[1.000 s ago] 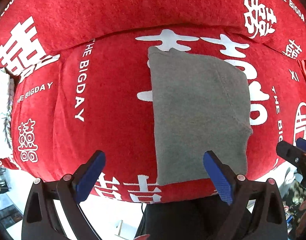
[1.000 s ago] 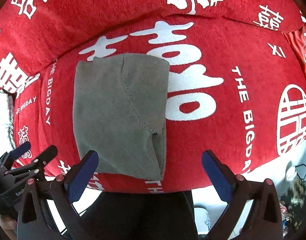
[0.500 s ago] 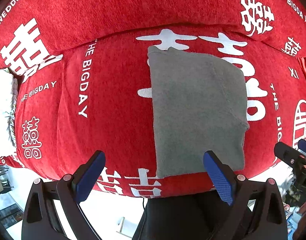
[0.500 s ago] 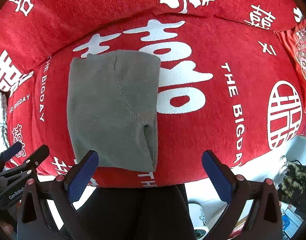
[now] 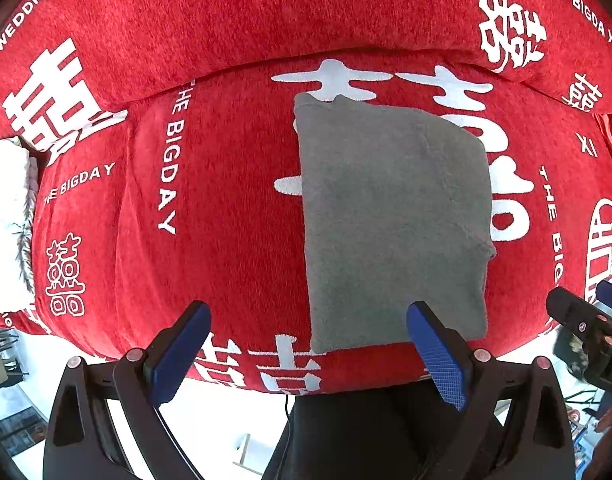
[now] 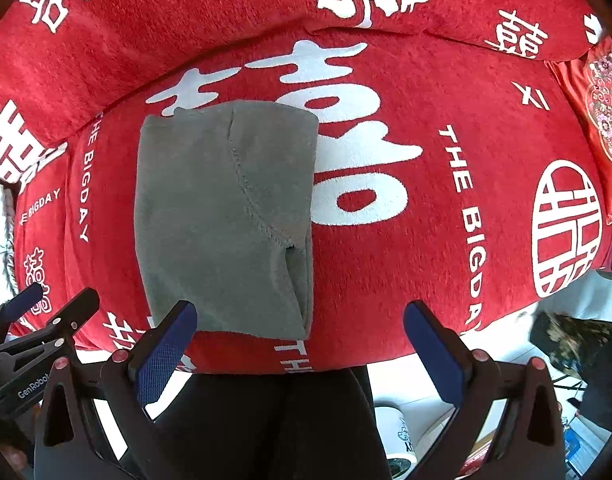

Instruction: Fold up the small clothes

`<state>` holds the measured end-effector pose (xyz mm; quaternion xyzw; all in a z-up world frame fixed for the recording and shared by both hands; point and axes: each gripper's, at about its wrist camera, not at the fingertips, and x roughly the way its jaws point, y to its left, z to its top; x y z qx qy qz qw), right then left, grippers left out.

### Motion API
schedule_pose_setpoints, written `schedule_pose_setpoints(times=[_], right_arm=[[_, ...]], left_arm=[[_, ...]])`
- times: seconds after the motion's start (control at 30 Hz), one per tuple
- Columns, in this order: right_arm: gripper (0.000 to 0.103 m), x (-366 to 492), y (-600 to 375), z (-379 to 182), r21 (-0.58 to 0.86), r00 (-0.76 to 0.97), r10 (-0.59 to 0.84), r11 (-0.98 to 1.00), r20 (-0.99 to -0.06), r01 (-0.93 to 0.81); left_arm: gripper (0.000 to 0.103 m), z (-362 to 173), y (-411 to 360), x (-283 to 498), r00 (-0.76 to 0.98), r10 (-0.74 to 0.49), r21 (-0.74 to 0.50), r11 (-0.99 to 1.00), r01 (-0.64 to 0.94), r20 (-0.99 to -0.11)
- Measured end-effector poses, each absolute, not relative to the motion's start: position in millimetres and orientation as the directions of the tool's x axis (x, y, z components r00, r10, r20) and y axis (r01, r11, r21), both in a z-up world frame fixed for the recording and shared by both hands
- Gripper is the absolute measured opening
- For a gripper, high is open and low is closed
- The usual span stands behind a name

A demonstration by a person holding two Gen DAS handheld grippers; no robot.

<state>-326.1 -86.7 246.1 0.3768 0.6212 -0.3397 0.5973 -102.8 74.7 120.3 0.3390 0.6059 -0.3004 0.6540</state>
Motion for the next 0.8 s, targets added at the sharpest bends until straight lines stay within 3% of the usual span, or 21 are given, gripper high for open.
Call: schedule_pose_setpoints(times=[0.8], right_arm=[[0.103, -319.3, -83.1, 243.8, 0.022, -0.013, 0.064, 0.506, -0.998, 0.862]], left_arm=[[0.099, 116.4, 78.2, -100.4, 0.083, 0.034, 0.087, 0.596, 0.798, -0.996]])
